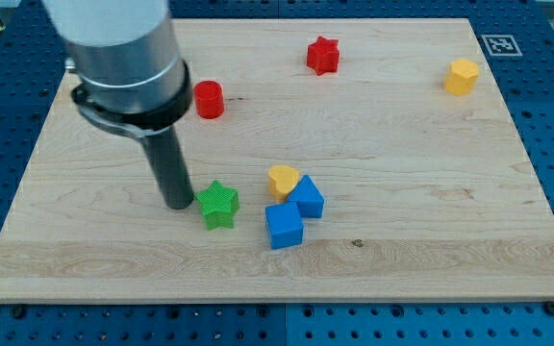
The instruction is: Place the red circle diagonally to the yellow heart
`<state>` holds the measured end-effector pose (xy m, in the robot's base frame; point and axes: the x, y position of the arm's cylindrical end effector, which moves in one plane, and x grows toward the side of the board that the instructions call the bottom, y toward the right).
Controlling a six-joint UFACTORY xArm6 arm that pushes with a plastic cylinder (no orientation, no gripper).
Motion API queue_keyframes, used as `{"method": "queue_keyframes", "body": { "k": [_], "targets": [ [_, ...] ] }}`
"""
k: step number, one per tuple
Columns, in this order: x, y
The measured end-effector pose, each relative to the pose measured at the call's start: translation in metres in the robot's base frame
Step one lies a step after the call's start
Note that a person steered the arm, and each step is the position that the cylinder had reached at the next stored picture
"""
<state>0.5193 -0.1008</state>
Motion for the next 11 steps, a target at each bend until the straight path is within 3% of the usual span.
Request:
{"method": "queue_keyframes", "body": {
  "k": [2, 3, 5, 7, 10, 11],
  "targets": [
    [0.007, 0.028],
    [-0.011, 0.028],
    [-0.117, -0.023],
    [-0.165, -0.020],
    [-0.167, 0.067],
    [-0.164, 0.064]
  ]
}}
